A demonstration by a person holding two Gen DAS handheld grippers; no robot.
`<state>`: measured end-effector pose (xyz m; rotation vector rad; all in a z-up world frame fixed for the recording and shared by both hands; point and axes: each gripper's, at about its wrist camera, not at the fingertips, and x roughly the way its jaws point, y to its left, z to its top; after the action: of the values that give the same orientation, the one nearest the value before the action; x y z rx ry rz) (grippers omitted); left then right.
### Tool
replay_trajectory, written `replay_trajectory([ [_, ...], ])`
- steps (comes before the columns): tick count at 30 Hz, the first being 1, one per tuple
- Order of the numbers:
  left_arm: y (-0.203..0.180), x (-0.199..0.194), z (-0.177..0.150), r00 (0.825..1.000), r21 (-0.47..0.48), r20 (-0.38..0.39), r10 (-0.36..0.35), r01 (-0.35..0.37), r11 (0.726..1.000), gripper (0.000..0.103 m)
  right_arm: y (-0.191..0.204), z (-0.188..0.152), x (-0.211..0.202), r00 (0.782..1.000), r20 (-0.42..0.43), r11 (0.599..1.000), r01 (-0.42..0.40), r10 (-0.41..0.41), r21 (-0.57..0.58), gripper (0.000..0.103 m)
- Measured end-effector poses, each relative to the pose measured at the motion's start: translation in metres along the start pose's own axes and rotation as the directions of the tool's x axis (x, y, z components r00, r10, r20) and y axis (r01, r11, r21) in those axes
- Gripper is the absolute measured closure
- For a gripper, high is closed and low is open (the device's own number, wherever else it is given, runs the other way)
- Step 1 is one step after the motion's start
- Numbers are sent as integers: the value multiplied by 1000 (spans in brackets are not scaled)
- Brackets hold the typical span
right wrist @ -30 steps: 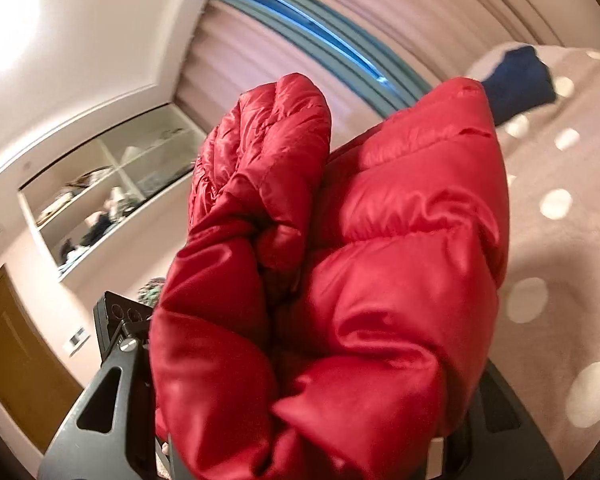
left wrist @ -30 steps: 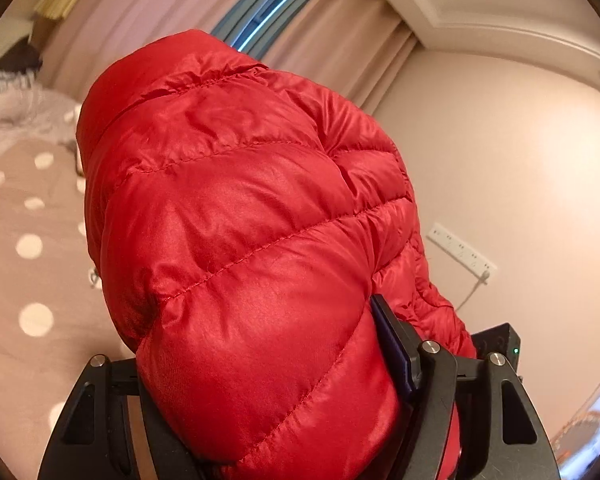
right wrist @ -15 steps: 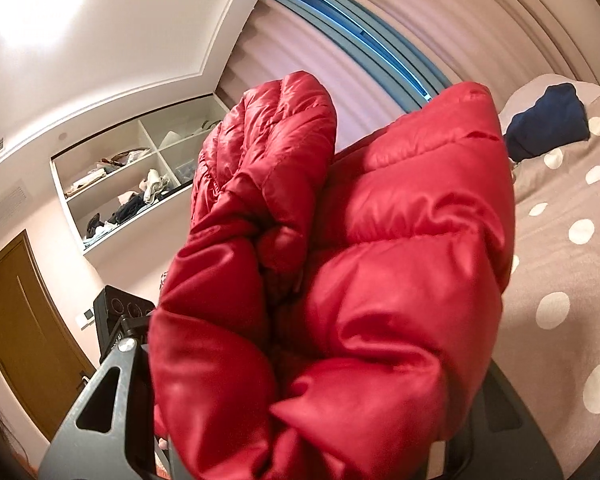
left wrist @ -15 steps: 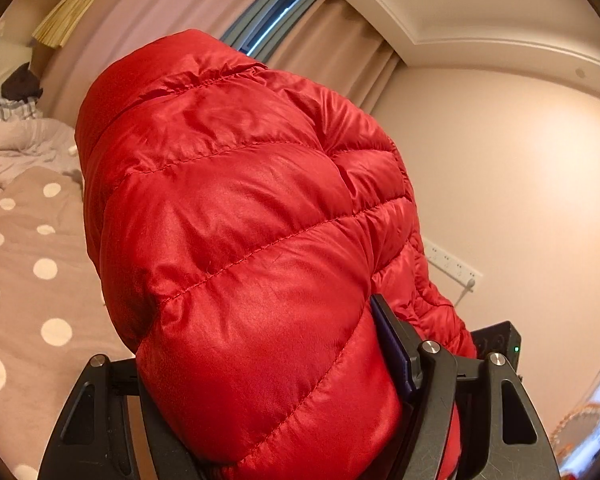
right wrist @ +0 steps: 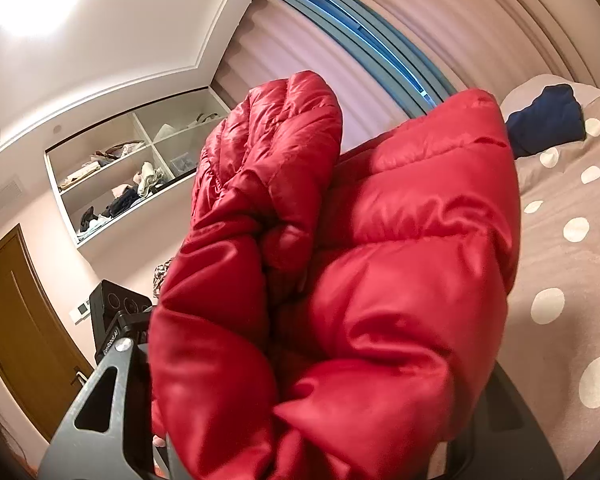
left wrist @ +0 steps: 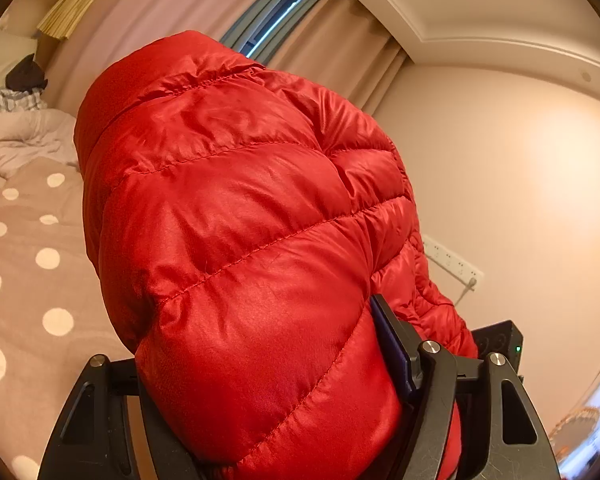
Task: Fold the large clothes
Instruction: 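Hold the red jacket bundle up with both tools, keeping it compact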
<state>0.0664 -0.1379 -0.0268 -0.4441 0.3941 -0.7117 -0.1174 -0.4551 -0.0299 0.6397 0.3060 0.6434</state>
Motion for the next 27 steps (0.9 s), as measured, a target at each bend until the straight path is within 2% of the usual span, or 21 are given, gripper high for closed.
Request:
replay_trajectory([
  [27, -4, -1, -5, 1000, 10, 5, -18, 18, 1000, 32, 22, -6, -3, 1000, 7, 999, 26, -26, -46, 47],
])
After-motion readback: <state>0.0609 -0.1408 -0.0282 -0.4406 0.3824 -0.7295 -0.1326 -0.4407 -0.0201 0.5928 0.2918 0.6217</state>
